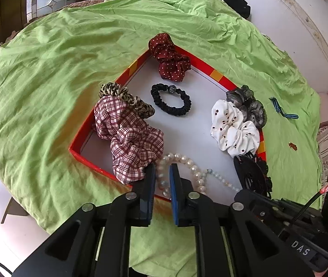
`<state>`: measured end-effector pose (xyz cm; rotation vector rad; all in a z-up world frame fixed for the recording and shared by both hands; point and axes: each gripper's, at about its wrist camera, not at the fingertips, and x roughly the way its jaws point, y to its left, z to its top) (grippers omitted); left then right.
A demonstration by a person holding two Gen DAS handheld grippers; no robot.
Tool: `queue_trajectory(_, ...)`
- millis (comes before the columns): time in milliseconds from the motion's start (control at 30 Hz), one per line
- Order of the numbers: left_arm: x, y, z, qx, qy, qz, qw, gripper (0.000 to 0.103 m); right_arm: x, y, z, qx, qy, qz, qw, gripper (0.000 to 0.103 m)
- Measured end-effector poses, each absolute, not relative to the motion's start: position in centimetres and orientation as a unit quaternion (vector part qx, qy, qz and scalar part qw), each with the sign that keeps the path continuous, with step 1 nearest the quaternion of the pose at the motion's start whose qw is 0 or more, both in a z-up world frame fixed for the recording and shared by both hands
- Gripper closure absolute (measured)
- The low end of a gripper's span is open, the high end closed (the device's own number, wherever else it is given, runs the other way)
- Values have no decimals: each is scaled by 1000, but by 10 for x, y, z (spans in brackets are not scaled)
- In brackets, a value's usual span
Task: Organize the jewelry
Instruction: 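Carry both bracelets into the tray and open both tools to release them, then move the right tool toward the red bead bracelet on the bed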
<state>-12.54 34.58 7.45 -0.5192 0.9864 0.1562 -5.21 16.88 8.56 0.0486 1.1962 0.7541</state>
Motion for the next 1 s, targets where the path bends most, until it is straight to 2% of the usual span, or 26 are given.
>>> queue_trajectory(33,-127,345,76,-248,465,71,847,81,-54,168,86,19,548,344,763,95)
queue_trajectory(100,-130,342,82,-248,457,70,851,67,-55,170,89,9,543,345,765,94)
queue_trajectory(133,-132,342,84,-246,454,71,853,65,-57,170,91,2,539,346,768,92)
queue_trajectory(200,-136,339,92,-243,447,73,858,63,-63,170,97,-12,526,347,776,76)
queue_trajectory(267,-140,338,99,-246,444,74,859,62,-69,167,103,-19,514,348,784,68)
queue_trajectory(367,-149,336,110,-252,438,78,859,60,-80,157,114,-27,497,352,792,67)
queue_trajectory(467,-165,329,123,-250,424,89,866,52,-93,142,124,-39,478,351,804,64)
queue_trajectory(567,-173,318,133,-233,417,99,873,52,-105,124,130,-47,464,341,816,63)
queue_trajectory(867,-187,254,160,-120,400,115,901,51,-122,68,141,-61,436,279,853,60)
queue_trajectory(1000,-193,224,171,-70,386,114,913,44,-126,45,142,-55,432,254,864,58)
